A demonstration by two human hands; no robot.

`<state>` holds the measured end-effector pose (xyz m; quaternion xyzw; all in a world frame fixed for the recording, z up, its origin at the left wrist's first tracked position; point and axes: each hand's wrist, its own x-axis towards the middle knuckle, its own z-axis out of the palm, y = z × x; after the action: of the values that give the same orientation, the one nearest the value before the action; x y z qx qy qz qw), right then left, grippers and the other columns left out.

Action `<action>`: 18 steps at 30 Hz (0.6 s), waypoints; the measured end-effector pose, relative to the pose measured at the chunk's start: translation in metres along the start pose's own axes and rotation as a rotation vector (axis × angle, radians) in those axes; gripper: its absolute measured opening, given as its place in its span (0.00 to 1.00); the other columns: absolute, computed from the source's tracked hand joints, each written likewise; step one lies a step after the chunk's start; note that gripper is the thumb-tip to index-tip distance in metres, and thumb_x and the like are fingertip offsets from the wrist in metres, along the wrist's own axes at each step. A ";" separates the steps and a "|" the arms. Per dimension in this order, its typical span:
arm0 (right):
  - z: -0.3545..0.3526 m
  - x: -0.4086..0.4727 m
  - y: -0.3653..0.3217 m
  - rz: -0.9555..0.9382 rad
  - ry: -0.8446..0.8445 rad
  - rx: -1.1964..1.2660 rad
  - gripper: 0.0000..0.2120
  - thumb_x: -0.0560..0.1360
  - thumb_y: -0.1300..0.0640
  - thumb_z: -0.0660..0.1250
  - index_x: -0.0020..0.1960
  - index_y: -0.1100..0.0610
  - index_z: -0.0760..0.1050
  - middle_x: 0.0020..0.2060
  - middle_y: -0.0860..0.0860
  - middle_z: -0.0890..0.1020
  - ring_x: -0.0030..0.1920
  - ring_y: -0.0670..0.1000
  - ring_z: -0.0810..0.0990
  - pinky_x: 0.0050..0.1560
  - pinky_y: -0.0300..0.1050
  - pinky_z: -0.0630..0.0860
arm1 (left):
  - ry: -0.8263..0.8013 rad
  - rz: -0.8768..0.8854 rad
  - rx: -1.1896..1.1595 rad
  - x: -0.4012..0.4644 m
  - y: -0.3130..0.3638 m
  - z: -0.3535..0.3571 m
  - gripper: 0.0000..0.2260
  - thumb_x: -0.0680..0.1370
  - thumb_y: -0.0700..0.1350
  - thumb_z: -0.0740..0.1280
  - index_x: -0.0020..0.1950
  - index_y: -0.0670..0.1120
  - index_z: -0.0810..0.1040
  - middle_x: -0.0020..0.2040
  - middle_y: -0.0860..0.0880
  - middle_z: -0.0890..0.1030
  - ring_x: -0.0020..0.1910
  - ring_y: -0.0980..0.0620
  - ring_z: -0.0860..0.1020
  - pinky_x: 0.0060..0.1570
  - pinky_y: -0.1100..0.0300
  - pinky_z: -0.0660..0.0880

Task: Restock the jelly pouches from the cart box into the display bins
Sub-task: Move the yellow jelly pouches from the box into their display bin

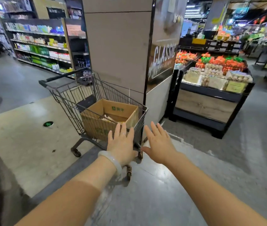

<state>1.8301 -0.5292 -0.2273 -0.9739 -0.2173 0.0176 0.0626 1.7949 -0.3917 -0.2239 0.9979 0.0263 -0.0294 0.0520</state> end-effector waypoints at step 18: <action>0.035 0.424 0.042 -0.334 -0.204 -0.003 0.36 0.78 0.45 0.60 0.77 0.53 0.44 0.77 0.55 0.42 0.77 0.57 0.42 0.76 0.56 0.46 | -0.003 -0.454 -0.060 0.358 -0.130 0.015 0.38 0.77 0.57 0.63 0.78 0.49 0.43 0.78 0.43 0.41 0.77 0.42 0.40 0.74 0.43 0.44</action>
<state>2.2289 -0.3828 -0.2704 -0.9176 -0.3811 0.1054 0.0407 2.1432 -0.2461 -0.2742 0.9643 0.2510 -0.0411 0.0735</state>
